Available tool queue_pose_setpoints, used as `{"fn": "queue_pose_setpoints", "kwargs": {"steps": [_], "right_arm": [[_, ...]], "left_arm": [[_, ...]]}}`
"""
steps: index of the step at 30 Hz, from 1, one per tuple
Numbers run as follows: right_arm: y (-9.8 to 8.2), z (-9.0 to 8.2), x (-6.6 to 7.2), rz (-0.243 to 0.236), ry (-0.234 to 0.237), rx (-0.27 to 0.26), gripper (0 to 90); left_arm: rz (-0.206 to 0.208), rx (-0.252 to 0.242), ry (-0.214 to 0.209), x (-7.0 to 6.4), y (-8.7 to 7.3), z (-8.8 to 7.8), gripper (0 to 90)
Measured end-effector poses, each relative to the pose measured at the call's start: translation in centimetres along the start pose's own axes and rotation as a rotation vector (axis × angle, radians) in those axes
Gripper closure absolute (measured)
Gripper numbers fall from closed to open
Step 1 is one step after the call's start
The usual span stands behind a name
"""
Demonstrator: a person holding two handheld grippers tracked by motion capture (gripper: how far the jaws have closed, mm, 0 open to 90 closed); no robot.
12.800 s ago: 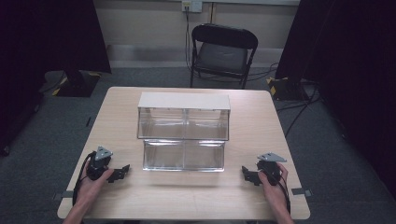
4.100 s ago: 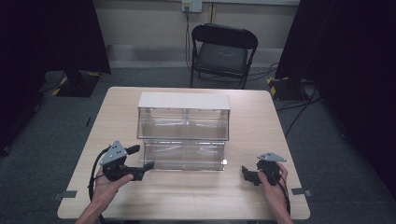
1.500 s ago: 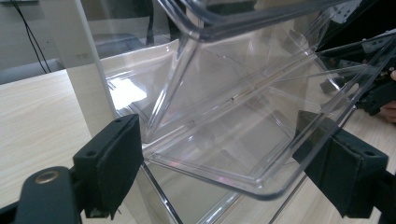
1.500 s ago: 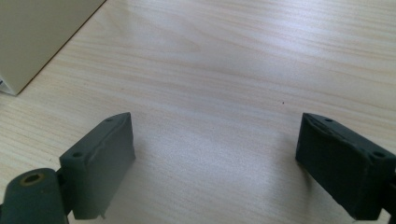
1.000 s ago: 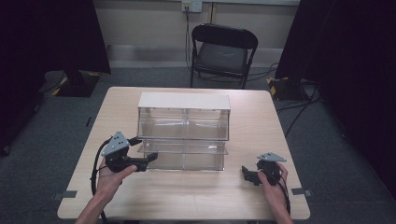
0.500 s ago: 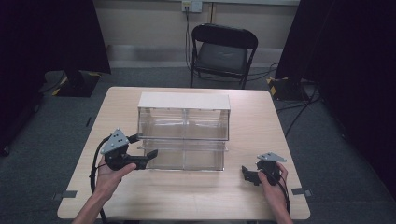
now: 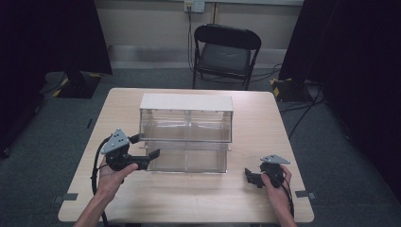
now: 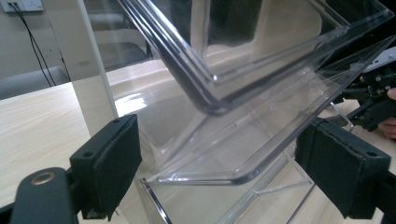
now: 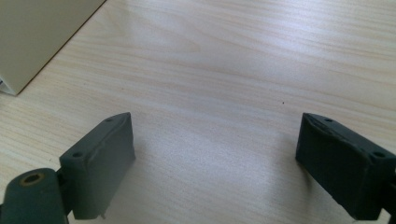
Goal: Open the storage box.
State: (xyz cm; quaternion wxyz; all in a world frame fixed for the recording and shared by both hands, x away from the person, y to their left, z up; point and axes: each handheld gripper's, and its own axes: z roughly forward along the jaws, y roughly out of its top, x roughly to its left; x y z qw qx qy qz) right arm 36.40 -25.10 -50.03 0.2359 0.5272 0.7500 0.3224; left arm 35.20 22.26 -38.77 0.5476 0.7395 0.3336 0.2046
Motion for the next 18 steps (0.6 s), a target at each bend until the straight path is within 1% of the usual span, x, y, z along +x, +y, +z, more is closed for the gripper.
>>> {"fn": "queue_pose_setpoints", "kwargs": {"steps": [5,8,10,11,12,14,16,17,18], "right_arm": [[0.0,0.0,0.0,0.0,0.0,0.0,10.9],[0.0,0.0,0.0,0.0,0.0,0.0,10.9],[0.0,0.0,0.0,-0.001,0.0,0.0,10.9],[0.0,0.0,0.0,-0.001,0.0,0.0,10.8],[0.0,0.0,0.0,0.0,0.0,0.0,10.9],[0.0,0.0,0.0,0.0,0.0,0.0,10.8],[0.0,0.0,0.0,0.0,0.0,0.0,10.8],[0.0,0.0,0.0,0.0,0.0,0.0,10.8],[0.0,0.0,0.0,0.0,0.0,0.0,10.8]], "left_arm": [[0.005,0.003,0.005,0.03,0.21,0.03,13.7],[-0.005,-0.012,0.012,-0.09,0.16,0.08,13.7],[-0.003,0.0,0.011,0.01,0.27,0.13,13.1],[-0.014,0.0,0.012,0.0,0.33,0.14,13.2],[-0.016,-0.002,0.012,0.0,0.35,0.2,13.0],[-0.006,0.0,0.009,0.04,0.35,0.28,12.0],[-0.02,-0.004,0.005,0.05,0.34,0.4,11.1],[-0.017,-0.001,0.003,0.11,0.35,0.42,10.7],[-0.024,0.001,0.004,0.1,0.35,0.44,10.4]]}}
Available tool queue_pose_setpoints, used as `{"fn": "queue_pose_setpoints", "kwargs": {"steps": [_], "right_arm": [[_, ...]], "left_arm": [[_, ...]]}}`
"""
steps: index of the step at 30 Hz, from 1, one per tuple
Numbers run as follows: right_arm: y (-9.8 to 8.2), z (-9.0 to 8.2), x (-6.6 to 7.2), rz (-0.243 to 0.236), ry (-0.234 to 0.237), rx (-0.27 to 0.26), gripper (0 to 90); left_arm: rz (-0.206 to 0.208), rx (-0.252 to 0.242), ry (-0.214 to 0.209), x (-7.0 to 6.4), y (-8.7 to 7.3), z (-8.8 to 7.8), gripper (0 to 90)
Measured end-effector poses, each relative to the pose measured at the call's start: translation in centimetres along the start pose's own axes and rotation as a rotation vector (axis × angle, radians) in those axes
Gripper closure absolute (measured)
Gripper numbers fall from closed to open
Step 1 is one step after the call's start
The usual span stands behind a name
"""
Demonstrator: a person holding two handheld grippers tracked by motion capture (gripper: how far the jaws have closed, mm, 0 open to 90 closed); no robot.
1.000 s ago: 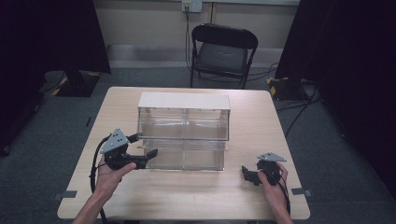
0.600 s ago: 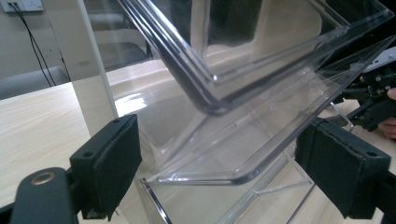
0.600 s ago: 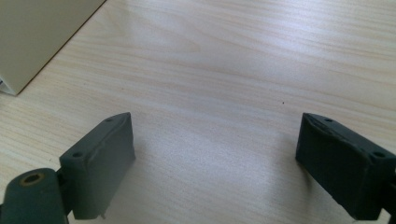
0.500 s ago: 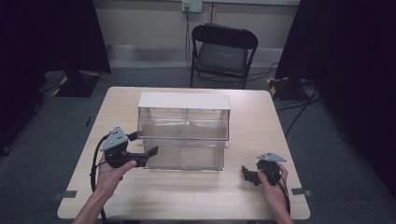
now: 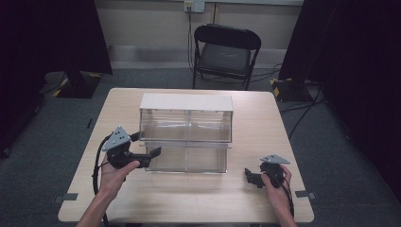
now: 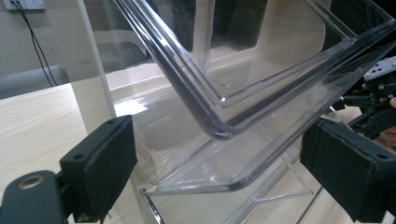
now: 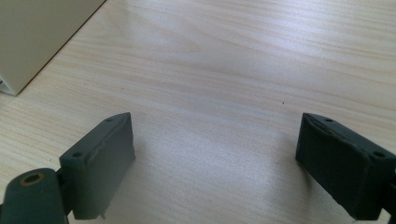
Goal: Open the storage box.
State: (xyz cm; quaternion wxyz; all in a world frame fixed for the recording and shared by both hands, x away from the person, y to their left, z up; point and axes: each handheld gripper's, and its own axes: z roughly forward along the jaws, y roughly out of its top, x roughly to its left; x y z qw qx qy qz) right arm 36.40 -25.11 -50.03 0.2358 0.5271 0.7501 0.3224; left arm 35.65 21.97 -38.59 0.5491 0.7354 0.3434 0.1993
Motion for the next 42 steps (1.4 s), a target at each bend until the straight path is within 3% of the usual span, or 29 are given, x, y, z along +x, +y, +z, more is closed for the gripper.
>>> {"fn": "queue_pose_setpoints", "kwargs": {"steps": [42], "right_arm": [[0.0,0.0,0.0,0.0,0.0,0.0,10.9]], "left_arm": [[-0.017,0.009,-0.005,0.04,0.08,0.05,9.8]]}}
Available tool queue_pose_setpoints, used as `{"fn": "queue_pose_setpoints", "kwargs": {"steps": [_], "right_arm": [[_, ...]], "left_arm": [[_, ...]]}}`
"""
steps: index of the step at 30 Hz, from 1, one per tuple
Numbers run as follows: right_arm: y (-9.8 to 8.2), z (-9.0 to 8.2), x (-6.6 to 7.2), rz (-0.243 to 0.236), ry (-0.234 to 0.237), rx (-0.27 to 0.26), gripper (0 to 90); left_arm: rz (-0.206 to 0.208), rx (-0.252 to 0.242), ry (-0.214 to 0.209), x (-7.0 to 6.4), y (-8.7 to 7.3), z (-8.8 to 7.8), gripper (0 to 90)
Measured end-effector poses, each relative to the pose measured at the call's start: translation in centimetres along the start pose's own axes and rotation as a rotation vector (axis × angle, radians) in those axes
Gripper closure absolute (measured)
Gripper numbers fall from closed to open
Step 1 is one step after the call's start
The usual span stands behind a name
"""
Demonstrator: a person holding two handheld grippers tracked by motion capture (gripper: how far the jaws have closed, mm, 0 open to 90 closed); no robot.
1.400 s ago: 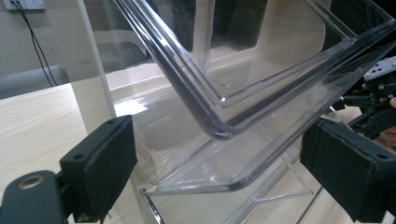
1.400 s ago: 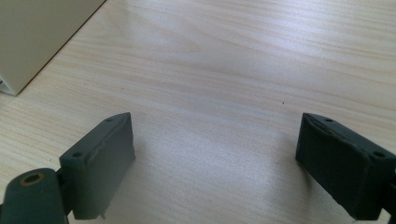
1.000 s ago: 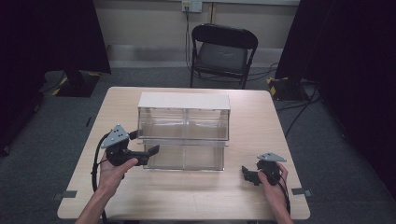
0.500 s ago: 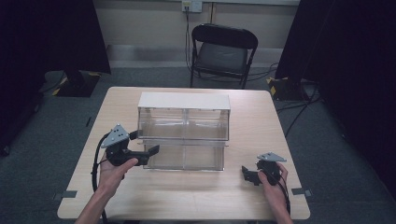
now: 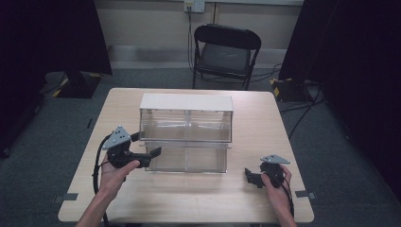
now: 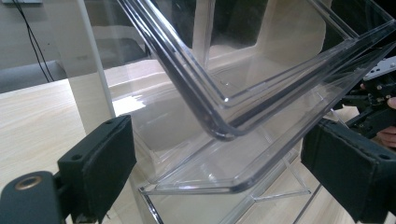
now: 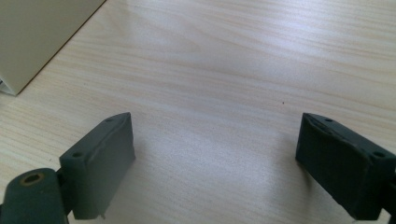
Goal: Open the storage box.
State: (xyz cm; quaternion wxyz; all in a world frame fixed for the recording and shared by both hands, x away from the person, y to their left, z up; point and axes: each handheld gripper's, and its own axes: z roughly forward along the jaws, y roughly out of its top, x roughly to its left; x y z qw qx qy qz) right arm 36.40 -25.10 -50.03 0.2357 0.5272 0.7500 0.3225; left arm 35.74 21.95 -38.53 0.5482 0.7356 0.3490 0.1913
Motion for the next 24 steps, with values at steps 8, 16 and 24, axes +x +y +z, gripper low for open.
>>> {"fn": "queue_pose_setpoints", "kwargs": {"steps": [8,16,24], "right_arm": [[0.0,0.0,0.0,0.0,0.0,0.0,10.8],[0.0,0.0,0.0,0.0,0.0,0.0,10.9],[0.0,0.0,0.0,0.0,0.0,0.0,10.8]], "left_arm": [[0.006,0.0,-0.003,0.07,-0.01,0.0,9.7],[0.0,-0.001,-0.003,0.04,-0.05,0.01,9.8],[0.003,-0.001,-0.003,0.09,-0.04,0.01,9.8]]}}
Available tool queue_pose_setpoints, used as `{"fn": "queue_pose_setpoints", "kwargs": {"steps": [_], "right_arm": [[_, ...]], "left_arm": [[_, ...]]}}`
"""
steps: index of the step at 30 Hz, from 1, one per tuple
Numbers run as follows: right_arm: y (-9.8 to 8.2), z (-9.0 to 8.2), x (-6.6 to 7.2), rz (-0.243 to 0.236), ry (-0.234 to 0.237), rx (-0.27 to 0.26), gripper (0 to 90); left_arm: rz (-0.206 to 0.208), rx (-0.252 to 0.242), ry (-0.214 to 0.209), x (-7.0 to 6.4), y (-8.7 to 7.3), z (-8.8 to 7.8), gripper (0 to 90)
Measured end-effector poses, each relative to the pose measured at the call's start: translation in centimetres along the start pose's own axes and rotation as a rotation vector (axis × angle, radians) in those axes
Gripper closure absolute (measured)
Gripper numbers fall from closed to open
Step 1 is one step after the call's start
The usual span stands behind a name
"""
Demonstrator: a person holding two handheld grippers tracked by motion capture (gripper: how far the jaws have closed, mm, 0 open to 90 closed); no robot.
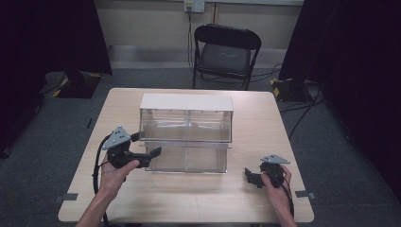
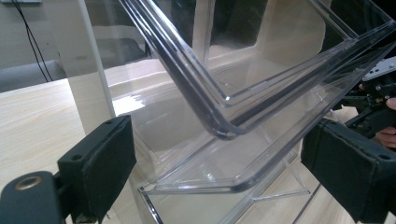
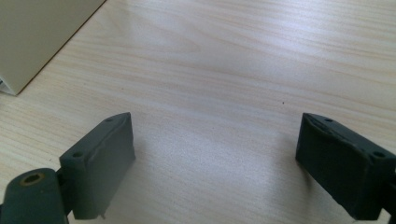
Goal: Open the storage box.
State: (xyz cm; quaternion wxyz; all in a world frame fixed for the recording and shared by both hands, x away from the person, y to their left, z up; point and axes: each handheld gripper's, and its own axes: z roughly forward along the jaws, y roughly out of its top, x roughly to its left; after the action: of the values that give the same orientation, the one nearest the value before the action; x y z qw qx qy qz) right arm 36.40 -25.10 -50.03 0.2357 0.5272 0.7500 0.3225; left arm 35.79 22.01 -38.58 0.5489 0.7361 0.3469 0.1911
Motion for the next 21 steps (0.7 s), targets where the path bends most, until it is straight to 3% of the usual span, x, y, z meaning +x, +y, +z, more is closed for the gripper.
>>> {"fn": "queue_pose_setpoints", "kwargs": {"steps": [21], "right_arm": [[0.0,0.0,0.0,0.0,0.0,0.0,10.8]], "left_arm": [[0.004,-0.001,0.002,-0.05,0.0,-0.03,9.9]]}}
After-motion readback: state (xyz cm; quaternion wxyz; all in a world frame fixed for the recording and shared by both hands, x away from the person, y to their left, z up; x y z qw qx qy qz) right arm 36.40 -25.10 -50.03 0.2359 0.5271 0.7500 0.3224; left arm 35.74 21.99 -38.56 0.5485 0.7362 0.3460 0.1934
